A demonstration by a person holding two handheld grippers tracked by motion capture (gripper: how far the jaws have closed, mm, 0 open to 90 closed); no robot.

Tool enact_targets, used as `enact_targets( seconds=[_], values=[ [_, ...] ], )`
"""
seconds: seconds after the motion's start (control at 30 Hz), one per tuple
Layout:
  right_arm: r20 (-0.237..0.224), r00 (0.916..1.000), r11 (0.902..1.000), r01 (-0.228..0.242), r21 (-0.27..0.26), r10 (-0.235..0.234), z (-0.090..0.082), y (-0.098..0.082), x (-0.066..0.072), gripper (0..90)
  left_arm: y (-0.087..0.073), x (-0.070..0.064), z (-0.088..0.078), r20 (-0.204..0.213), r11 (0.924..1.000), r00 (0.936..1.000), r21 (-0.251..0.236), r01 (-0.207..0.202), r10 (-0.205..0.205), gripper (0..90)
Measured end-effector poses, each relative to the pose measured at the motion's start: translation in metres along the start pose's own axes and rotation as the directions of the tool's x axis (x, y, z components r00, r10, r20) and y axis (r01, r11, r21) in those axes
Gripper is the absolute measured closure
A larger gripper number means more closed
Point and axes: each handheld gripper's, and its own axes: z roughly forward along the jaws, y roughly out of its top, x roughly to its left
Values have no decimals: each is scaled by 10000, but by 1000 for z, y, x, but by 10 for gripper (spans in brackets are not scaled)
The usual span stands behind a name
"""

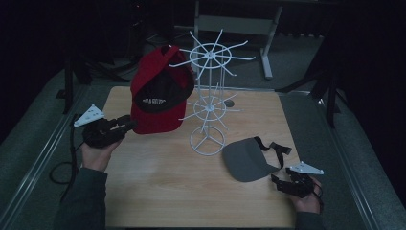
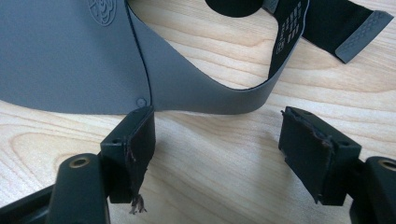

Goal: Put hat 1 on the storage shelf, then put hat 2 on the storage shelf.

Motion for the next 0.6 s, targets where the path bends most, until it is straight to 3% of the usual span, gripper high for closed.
enact_targets(
  seconds=[0.5, 0.6],
  values=[
    [9, 10000, 10000, -6, 2, 6, 0, 0, 0, 270, -9, 8, -13, -760, 9998, 9969, 22, 195, -193, 590],
    [69, 9993, 9993, -374, 19, 374, -1, 2, -2, 338, -12, 12, -21, -959, 9992, 9947, -151, 358, -371, 591]
  ],
)
